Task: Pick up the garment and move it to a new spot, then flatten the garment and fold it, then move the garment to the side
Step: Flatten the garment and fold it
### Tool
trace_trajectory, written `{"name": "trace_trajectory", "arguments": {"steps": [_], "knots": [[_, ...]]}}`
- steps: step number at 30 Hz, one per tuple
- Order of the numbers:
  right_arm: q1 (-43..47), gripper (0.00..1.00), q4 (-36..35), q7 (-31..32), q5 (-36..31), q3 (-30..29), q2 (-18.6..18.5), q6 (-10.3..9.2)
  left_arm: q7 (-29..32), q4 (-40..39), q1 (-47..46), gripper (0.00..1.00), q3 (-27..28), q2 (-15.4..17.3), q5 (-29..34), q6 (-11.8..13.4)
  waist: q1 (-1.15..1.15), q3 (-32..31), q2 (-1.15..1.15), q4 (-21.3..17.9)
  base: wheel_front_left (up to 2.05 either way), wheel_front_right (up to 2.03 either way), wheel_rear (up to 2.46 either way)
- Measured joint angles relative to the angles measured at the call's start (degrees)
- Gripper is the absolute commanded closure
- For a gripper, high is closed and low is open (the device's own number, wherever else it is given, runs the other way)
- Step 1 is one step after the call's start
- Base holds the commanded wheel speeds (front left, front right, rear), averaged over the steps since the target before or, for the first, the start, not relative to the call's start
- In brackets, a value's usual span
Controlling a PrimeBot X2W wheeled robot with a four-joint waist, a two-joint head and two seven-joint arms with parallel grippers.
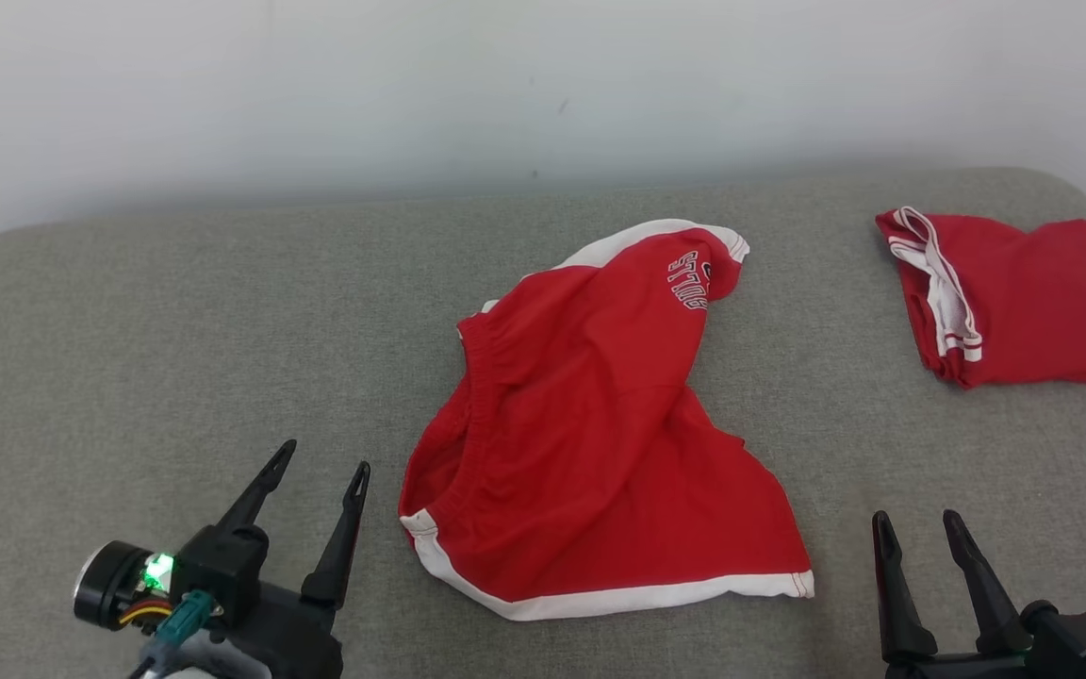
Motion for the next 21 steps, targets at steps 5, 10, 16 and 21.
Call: {"name": "trace_trajectory", "arguments": {"steps": [5,10,16,21], "knots": [[-0.40,0.00,0.52,-0.14,0.20,0.05,-0.10,0.00,1.65,1.94,-3.20,0.00,-5.82,3.42,-2.76,0.00,0.00,1.03,0.00,-1.38,0.00,0.00,0.00],[-0.70,0.00,0.96,-0.20,0.55,-0.15,-0.51,0.00,2.94,3.89,-5.45,0.00,-11.57,7.05,-5.59,-0.01,0.00,1.79,0.00,-2.62,0.00,0.00,0.00],[-0.78,0.00,1.32,-0.31,0.80,-0.18,-0.89,0.00,3.96,5.55,-7.10,0.00,-18.30,10.48,-8.59,-0.02,0.00,2.19,0.00,-3.54,0.00,0.00,0.00],[-1.05,0.00,1.62,-0.37,0.93,0.02,-1.11,0.00,4.04,7.60,-9.28,0.00,-21.67,11.55,-10.40,-0.02,0.00,2.38,0.00,-4.12,0.00,0.00,0.00]]}}
